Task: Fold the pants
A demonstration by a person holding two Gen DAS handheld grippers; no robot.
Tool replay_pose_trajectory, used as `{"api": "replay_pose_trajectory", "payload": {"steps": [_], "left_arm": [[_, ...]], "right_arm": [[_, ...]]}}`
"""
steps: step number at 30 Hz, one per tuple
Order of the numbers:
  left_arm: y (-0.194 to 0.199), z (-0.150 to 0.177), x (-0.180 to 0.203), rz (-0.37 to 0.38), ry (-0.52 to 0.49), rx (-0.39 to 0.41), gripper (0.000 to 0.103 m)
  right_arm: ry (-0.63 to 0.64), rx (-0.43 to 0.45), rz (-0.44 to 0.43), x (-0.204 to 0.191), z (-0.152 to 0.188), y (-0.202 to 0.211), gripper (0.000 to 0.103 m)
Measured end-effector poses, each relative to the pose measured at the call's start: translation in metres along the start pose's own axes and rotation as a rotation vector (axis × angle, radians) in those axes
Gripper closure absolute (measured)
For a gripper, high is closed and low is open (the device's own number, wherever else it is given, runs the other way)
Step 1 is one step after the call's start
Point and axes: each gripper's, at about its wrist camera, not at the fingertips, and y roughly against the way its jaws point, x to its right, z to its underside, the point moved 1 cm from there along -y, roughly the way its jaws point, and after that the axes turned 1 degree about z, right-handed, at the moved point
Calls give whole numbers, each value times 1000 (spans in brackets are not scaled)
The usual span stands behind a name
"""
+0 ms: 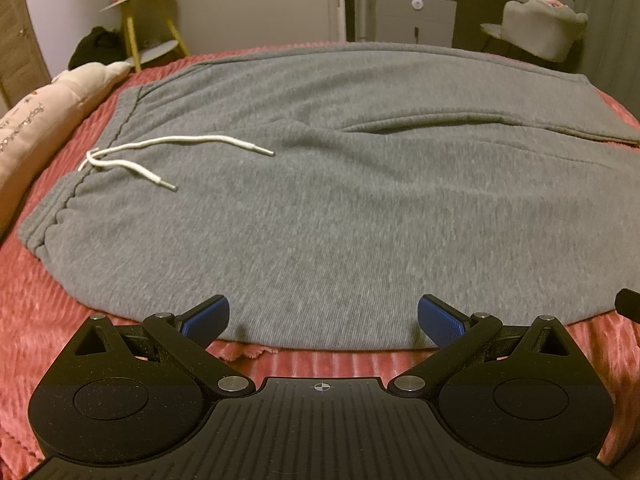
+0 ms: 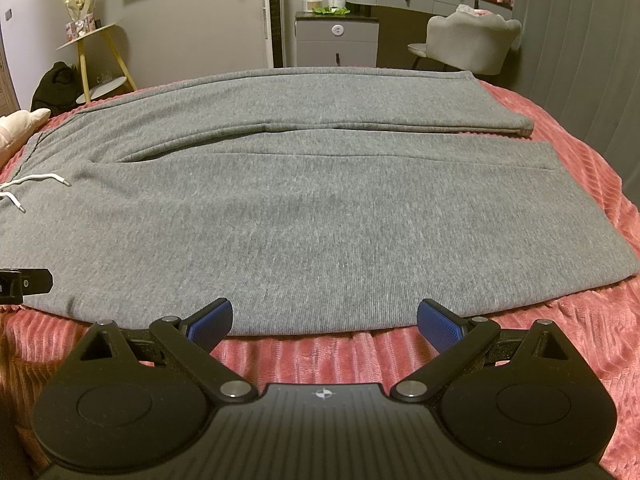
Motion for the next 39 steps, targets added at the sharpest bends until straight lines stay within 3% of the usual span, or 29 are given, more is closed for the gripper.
{"api": "replay_pose_trajectory", "payload": {"steps": [13, 18, 21, 24, 28, 30, 36, 38, 39], "left_arm": [[-5, -2, 2, -5, -9, -18, 0], [-8, -4, 1, -10, -4, -29, 0], [-10, -13, -6, -19, 21, -16, 0], [-22, -32, -22, -39, 111, -19, 0], [-45, -66, -50, -79, 283, -6, 0], [-56, -83, -59, -124, 347, 40, 0], [-96, -109, -85, -270, 463, 185, 0], [-106, -109, -95, -286, 504, 225, 0], [-110, -106, -99, -280, 527, 248, 0]], "right_arm": [[-2, -15, -8, -4, -3, -2, 4], [-39, -34, -48, 2, -5, -6, 4], [-98, -55, -117, 10, -13, -16, 4], [-177, -70, -122, 23, -29, -38, 4], [-207, -71, -10, 40, -48, -73, 4], [-235, -138, 29, 50, -49, -94, 4], [-193, -188, -19, 56, -49, -110, 4], [-197, -300, -43, 63, -73, -117, 4], [-222, -293, -54, 68, -90, -118, 4]]}}
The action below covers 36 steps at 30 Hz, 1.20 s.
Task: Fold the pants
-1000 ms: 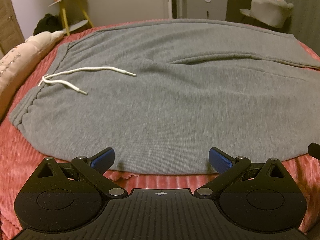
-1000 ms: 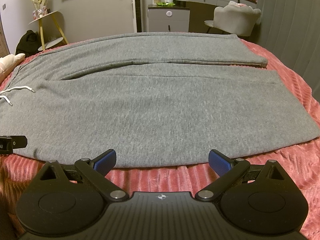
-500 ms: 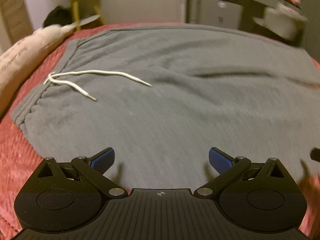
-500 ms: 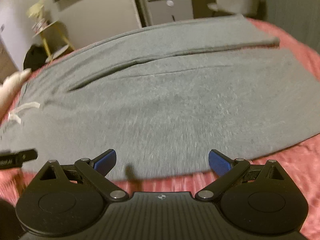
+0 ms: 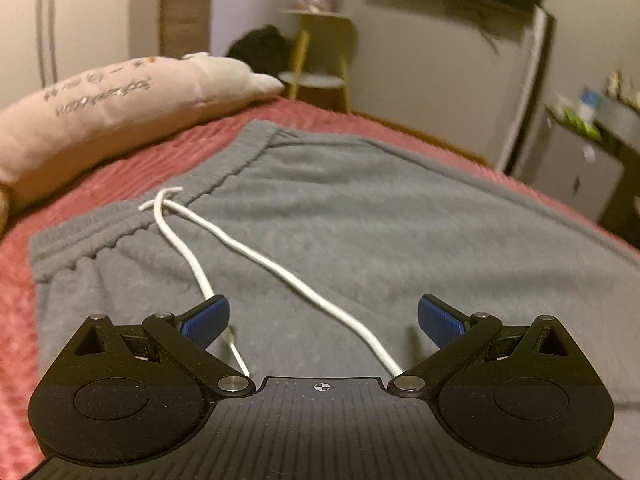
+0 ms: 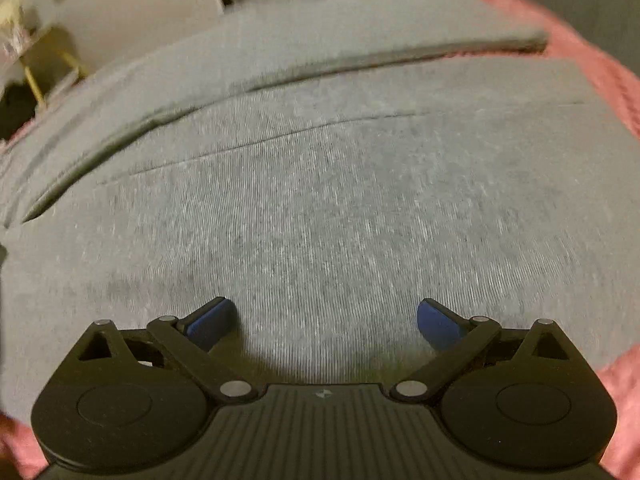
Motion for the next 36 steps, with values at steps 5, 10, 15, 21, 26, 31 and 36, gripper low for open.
{"api": "replay_pose_trajectory", "payload": {"steps": [5, 10, 15, 21, 26, 31, 36], "left_arm": [[-28, 21, -8, 36, 29, 14, 0], [-31, 28, 5, -29, -59, 40, 0], [-31, 32, 2, -17, -44, 61, 0], [-31, 35, 3, -24, -49, 78, 0], [-30, 36, 4, -28, -53, 84, 0], [-31, 38, 3, -26, -51, 94, 0], [-31, 38, 3, -20, -45, 94, 0]], "right_arm": [[-68, 228, -18, 0, -116, 1, 5], [-199, 286, 45, -5, -228, -59, 53], [-355, 289, 102, -7, -285, -117, 26], [-552, 315, 111, 8, -305, -148, 26], [-487, 315, 191, 4, -314, -160, 29], [-387, 321, 273, -6, -309, -154, 97], [-463, 476, 63, 27, -252, -77, 98]]}}
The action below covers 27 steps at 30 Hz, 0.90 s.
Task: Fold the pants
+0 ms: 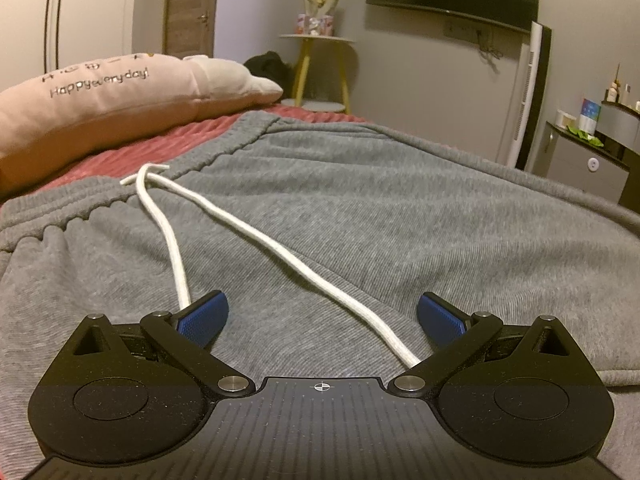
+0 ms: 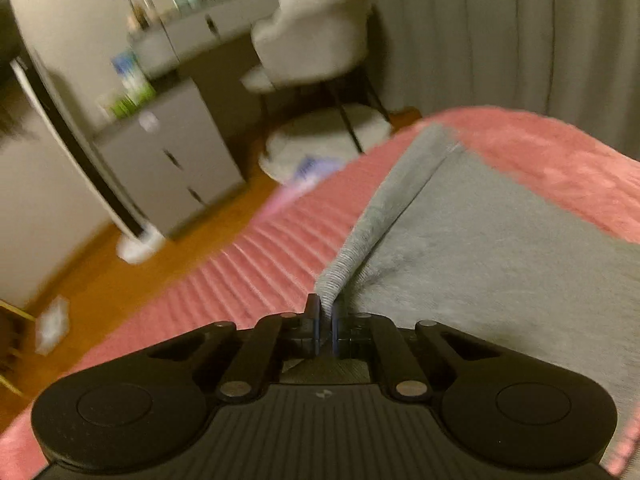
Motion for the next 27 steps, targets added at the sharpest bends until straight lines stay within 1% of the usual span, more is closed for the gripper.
{"api": "replay_pose_trajectory", "payload": {"steps": [2, 4, 6, 8, 10, 11, 12, 14, 15, 16, 17, 18, 19, 21, 23, 24, 25, 27], "left_arm": [[0, -1, 0, 1, 2, -3, 0], [1, -2, -1, 5, 8, -6, 0], [2, -3, -4, 17, 21, -7, 0], [3, -4, -7, 28, 35, -8, 0], [4, -5, -9, 38, 46, -8, 0], [4, -5, -9, 42, 50, -10, 0], [5, -5, -10, 46, 55, -11, 0], [6, -7, -12, 59, 67, -18, 0], [8, -8, -14, 66, 73, -26, 0], [9, -10, -15, 70, 74, -35, 0], [11, -13, -16, 74, 76, -50, 0], [13, -16, -17, 79, 79, -64, 0], [15, -21, -19, 85, 84, -81, 0], [19, -36, -22, 111, 129, -104, 0], [18, -56, -20, 151, 159, -106, 0], [15, -67, -16, 160, 162, -106, 0], [11, -77, -11, 169, 163, -109, 0], [-5, -98, 4, 211, 167, -136, 0]], "right_arm": [[-60, 48, -85, 32, 13, 45, 98], [-93, 100, -122, 73, 38, 95, 98], [-104, 139, -106, 111, 71, 135, 98], [-132, 117, -52, 146, 107, 161, 98], [-205, 39, 15, 171, 128, 165, 97], [-240, 3, 28, 180, 129, 162, 93], [-266, -14, 13, 189, 126, 159, 91], [-300, 15, -51, 199, 121, 158, 84], [-333, 23, -80, 204, 119, 158, 76], [-357, 23, -115, 206, 120, 157, 67], [-343, 7, -145, 206, 118, 153, 60], [-305, 0, -144, 198, 116, 145, 49], [-248, 9, -133, 188, 113, 137, 48], [-63, 45, -61, 170, 112, 130, 48], [146, 113, 41, 144, 113, 126, 47], [228, 136, 94, 133, 115, 123, 43], [312, 144, 144, 123, 119, 122, 40], [438, 145, 196, 111, 129, 115, 40]]}}
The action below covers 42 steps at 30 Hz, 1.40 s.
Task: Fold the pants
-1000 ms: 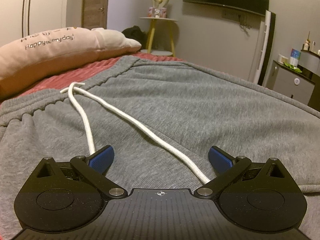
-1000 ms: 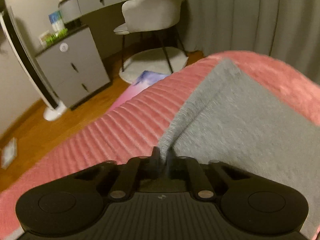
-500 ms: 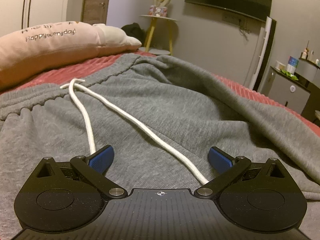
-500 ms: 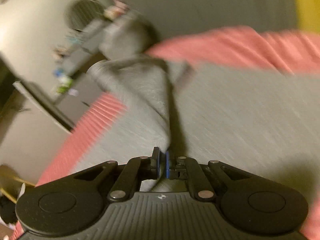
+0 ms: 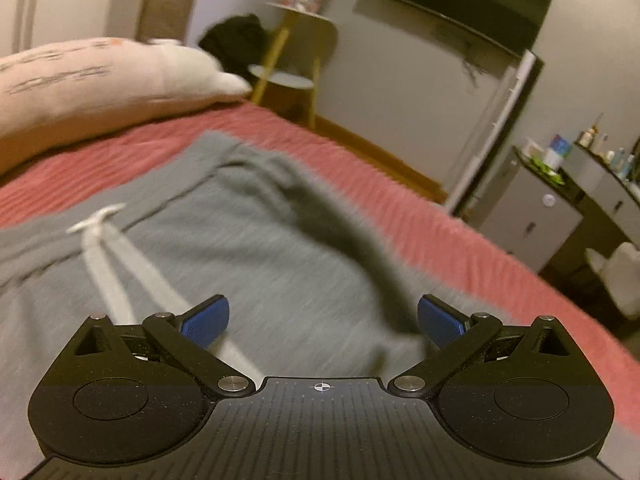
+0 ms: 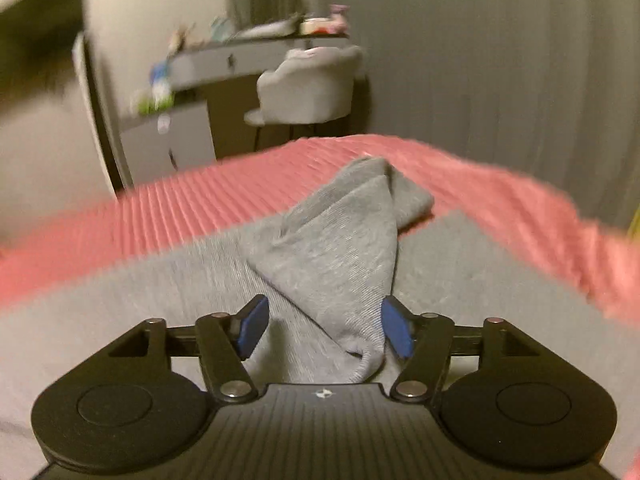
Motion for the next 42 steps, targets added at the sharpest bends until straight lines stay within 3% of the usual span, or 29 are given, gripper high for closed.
{"api": "replay_pose_trajectory", "payload": {"steps": [3, 5, 7, 9, 11, 12, 13, 16, 18, 22, 25, 29, 34, 35, 36, 37, 42], "left_arm": [[-39, -22, 17, 58, 37, -88, 0], [-70, -30, 15, 50, 67, -160, 8], [-96, -33, 12, 30, 104, -233, 46], [-113, -33, 9, 27, 137, -267, 47], [-122, -34, 9, 39, 136, -266, 53], [-123, -35, 10, 47, 123, -254, 80], [-122, -37, 10, 58, 109, -253, 94], [-107, -42, 5, 94, 116, -216, 95], [-84, -44, 2, 131, 112, -148, 95], [-10, -43, -14, 222, 108, -6, 95], [43, -24, -37, 255, 71, 54, 95], [84, 13, -58, 210, 46, -25, 94], [62, 66, -102, 65, 99, -217, 87], [57, 68, -108, 53, 124, -223, 85], [53, 67, -113, 41, 148, -216, 78], [50, 64, -117, 38, 172, -191, 64], [34, 41, -122, 23, 199, -93, 22]], "right_arm": [[106, 40, 33, -10, 4, 0, 40], [88, 52, 34, -8, 3, -3, 48], [36, 49, 22, 3, 2, -7, 89], [-44, 63, 12, 18, 1, -7, 96], [-180, 86, 15, 39, -3, -5, 97], [-270, 100, -4, 53, -6, -2, 97], [-367, 109, -26, 68, -8, 2, 97], [-603, 108, -111, 105, -6, 6, 98], [-703, 114, -152, 121, -3, 8, 98], [-744, 183, -137, 139, -8, 29, 100], [-781, 226, -90, 156, -12, 48, 100], [-846, 160, 22, 179, -5, 65, 100], [-888, -76, 60, 183, 18, 30, 97], [-897, -128, 68, 183, 23, 22, 96], [-910, -150, 64, 182, 27, 18, 88], [-919, -163, 52, 181, 33, 14, 78], [-857, -155, 10, 173, 42, 15, 62]]}}
